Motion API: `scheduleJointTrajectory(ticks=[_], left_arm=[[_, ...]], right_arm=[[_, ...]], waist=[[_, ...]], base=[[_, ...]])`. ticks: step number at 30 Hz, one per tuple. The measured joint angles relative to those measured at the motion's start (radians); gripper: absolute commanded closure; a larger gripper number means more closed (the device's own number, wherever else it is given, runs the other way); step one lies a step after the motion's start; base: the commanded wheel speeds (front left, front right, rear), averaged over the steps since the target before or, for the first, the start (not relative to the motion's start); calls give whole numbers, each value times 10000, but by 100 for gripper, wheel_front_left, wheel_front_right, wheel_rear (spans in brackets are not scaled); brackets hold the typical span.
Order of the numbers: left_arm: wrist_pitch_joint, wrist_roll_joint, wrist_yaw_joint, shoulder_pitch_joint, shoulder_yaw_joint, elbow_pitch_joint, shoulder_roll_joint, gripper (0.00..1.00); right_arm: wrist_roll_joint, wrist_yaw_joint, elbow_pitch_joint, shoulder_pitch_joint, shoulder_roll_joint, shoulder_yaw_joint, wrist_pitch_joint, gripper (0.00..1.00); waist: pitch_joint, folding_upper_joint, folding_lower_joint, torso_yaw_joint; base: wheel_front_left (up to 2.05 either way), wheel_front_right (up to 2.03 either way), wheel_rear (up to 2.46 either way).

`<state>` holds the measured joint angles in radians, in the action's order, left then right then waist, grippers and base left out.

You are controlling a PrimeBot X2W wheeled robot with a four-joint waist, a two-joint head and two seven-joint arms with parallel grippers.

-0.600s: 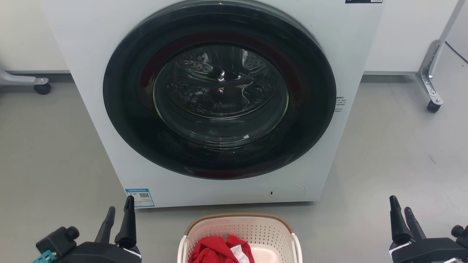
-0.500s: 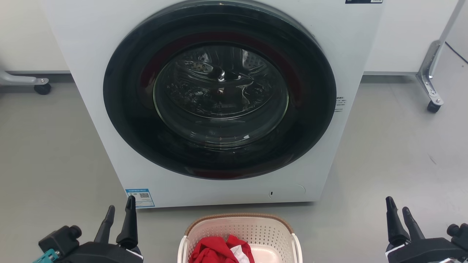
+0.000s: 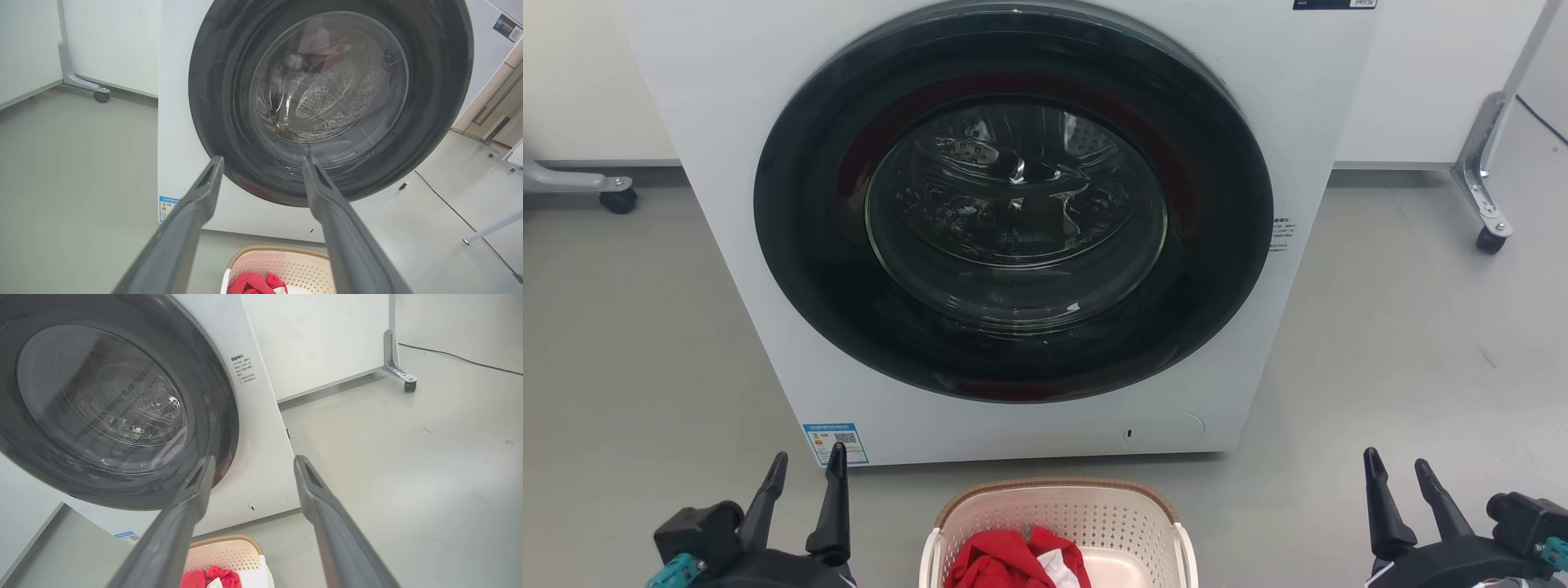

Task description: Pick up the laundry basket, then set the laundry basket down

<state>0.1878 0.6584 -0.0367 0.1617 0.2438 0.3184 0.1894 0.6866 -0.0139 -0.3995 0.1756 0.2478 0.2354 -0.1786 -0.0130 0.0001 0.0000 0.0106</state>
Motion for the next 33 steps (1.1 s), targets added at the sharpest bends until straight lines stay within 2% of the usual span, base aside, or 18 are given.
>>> scheduleJointTrajectory(ticks=[21,33], left_arm=[[619,-3032,-487,189,499,307,161,0],[619,-3076,-516,189,439,449,92,0]], right_arm=[[-2723,-493,-736,285,307,723,-706,0],[-2830,-522,-897,399,307,675,-708,0]], waist=[[-5,0,0,48],[-15,0,0,51]], base=[[0,0,0],[0,0,0]])
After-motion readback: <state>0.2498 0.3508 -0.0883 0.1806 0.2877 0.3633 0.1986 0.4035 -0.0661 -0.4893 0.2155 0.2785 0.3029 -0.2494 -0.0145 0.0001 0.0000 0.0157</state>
